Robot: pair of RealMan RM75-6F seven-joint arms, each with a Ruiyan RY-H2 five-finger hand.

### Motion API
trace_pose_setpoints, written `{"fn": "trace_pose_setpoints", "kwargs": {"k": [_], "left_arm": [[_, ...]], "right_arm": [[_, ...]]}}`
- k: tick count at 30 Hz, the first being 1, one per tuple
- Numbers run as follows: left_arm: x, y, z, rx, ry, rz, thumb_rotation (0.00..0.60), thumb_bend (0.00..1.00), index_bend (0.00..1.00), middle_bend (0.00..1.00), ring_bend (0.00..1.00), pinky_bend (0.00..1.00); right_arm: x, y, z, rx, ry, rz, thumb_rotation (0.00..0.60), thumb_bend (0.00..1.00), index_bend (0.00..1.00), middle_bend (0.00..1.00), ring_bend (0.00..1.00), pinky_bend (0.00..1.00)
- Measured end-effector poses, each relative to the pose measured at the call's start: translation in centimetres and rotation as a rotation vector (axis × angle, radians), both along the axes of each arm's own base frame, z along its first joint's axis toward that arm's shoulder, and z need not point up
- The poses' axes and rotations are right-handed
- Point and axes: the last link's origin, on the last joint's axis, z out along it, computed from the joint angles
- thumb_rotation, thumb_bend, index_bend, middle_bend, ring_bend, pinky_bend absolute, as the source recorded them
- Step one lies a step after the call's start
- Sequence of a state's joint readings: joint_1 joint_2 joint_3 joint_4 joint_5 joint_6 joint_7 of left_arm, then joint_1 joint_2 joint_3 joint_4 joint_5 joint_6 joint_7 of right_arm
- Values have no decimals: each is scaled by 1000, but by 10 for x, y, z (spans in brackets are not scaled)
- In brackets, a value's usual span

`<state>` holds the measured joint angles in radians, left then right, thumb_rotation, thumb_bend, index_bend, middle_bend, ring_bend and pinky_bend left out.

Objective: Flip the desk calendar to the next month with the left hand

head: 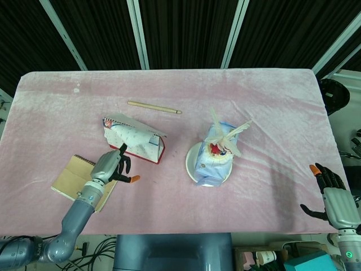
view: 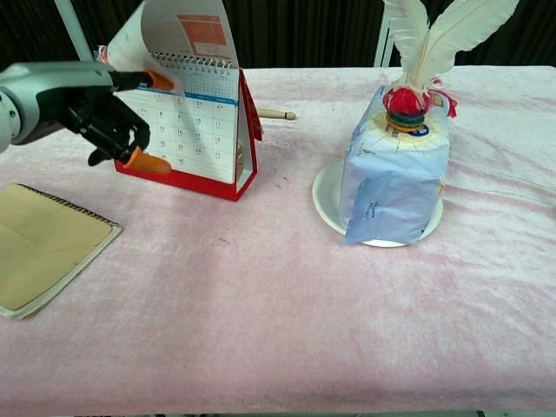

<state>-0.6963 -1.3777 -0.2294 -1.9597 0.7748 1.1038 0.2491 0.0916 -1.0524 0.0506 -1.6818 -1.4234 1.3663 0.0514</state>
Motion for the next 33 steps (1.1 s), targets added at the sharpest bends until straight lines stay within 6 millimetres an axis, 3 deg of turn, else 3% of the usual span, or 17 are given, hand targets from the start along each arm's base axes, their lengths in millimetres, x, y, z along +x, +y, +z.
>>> {"fn": "trace_pose_setpoints", "kwargs": {"k": [5, 10, 14, 17, 19, 21, 33], "left_arm": [[17, 1, 18, 160, 75, -198, 600, 170, 161, 552, 555, 603], [28, 10, 34, 333, 219, -370, 600, 167, 166, 506, 511, 555], [34, 25, 42, 410, 317, -437, 600, 134, 114, 346, 336, 378], [36, 37, 44, 432, 393, -469, 600, 54, 35, 199, 180, 234], [35, 45, 45, 431, 450, -477, 600, 5, 0, 74, 50, 70], [34, 51, 45, 416, 494, -473, 600, 0, 0, 16, 2, 4], [12, 93, 43, 179, 719, -323, 600, 0, 0, 0, 2, 40]], "right_arm": [[0, 0, 0, 1, 1, -2, 600, 126, 0, 0, 0, 70], [-1, 0, 0, -2, 0, -6, 600, 126, 0, 0, 0, 70], [-2, -1, 0, -4, -1, -13, 600, 126, 0, 0, 0, 70], [-2, -1, 0, -5, -1, -16, 600, 127, 0, 0, 0, 70], [-2, -1, 0, -5, 0, -18, 600, 128, 0, 0, 0, 70], [-2, -1, 0, -6, 0, -20, 600, 131, 0, 0, 0, 70], [-3, -3, 0, -9, 0, -39, 600, 143, 0, 0, 0, 70]]}}
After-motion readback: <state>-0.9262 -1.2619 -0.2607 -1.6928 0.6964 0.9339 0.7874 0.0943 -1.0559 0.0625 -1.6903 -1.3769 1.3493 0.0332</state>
